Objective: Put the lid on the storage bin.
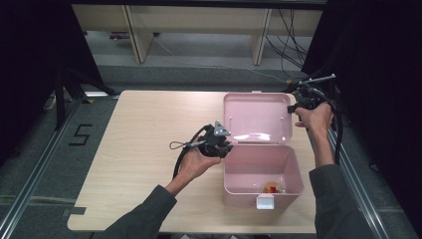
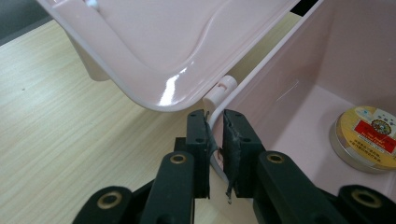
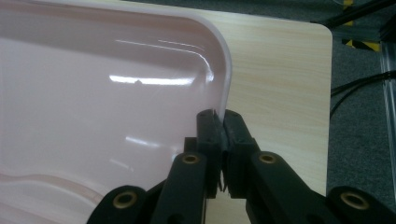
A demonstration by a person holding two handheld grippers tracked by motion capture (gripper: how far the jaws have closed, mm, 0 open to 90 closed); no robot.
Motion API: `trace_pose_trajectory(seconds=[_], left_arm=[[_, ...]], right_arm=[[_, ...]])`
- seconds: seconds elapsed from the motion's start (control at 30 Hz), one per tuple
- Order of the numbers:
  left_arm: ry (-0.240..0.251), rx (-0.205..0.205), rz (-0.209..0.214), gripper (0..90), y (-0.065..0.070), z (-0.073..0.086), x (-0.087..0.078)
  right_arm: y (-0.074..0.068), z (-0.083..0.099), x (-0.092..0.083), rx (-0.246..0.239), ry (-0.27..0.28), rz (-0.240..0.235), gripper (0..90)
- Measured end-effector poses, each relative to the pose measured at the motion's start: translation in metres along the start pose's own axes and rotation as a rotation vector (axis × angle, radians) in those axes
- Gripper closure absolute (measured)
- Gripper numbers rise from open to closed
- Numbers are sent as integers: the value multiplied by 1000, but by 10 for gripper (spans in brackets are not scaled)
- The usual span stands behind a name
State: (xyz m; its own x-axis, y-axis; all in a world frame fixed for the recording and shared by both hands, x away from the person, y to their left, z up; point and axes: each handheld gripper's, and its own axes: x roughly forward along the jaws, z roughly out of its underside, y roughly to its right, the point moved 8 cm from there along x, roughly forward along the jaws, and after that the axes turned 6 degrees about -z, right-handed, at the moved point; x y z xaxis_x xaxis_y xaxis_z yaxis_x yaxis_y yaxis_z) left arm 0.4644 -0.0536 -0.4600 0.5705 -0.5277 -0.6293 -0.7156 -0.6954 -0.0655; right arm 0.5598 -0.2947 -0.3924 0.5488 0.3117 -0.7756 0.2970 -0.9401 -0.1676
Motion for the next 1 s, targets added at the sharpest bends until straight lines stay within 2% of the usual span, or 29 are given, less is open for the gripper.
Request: trace_pose_trajectory(seconds=[0.03, 0.07, 0.1, 0.17, 0.2, 0.27, 0.4, 0.43, 0.53, 0.57, 0.6, 0.67, 0.7, 0.73, 0.77, 0.8, 0.83, 1.0], left_arm=[[1, -1, 3, 806, 0, 0, 0], [2, -10, 4, 806, 1, 0, 0], [3, -2, 4, 806, 0, 0, 0], [5, -3, 0, 805, 0, 0, 0], [7, -2, 2, 805, 0, 0, 0], [7, -5, -3, 805, 0, 0, 0], [17, -12, -9, 804, 1, 1, 0], [18, -12, -10, 804, 1, 1, 0], [23, -18, -16, 804, 0, 1, 0], [25, -21, -17, 804, 0, 1, 0], [27, -22, -17, 804, 0, 1, 0], [34, -26, -16, 808, 0, 1, -1], [37, -28, -18, 812, 0, 1, -1], [41, -34, -19, 818, -1, 0, -2], [47, -38, -23, 829, -2, 0, -2], [48, -40, -23, 839, -2, -1, -3], [49, -44, -21, 841, -2, -1, -3], [45, -47, -24, 840, -2, -1, -3]], right_arm=[[1, -1, -1, -22, 12, 8, 877], [1, 0, -3, -19, 9, 4, 878], [-1, 0, -4, -10, 19, 0, 878], [0, 0, -8, -26, 27, 11, 879], [-2, 1, -10, -9, 30, 4, 879], [-1, -1, -12, -37, 54, -1, 880], [-5, -1, -20, -37, 81, -17, 883], [-5, 0, -22, -48, 74, -7, 883], [-9, 1, -28, -62, 103, -11, 882], [-11, 2, -30, -56, 115, -18, 883], [-13, 3, -33, -44, 105, -22, 883], [-12, 5, -36, -62, 130, -30, 884], [-15, 7, -39, -32, 128, -38, 884], [-14, 7, -40, -52, 136, -39, 884], [-15, 8, -42, -38, 144, -43, 883], [-14, 9, -43, -52, 146, -42, 884], [-15, 10, -45, -42, 152, -46, 884], [-16, 13, -52, -89, 184, -40, 883]])
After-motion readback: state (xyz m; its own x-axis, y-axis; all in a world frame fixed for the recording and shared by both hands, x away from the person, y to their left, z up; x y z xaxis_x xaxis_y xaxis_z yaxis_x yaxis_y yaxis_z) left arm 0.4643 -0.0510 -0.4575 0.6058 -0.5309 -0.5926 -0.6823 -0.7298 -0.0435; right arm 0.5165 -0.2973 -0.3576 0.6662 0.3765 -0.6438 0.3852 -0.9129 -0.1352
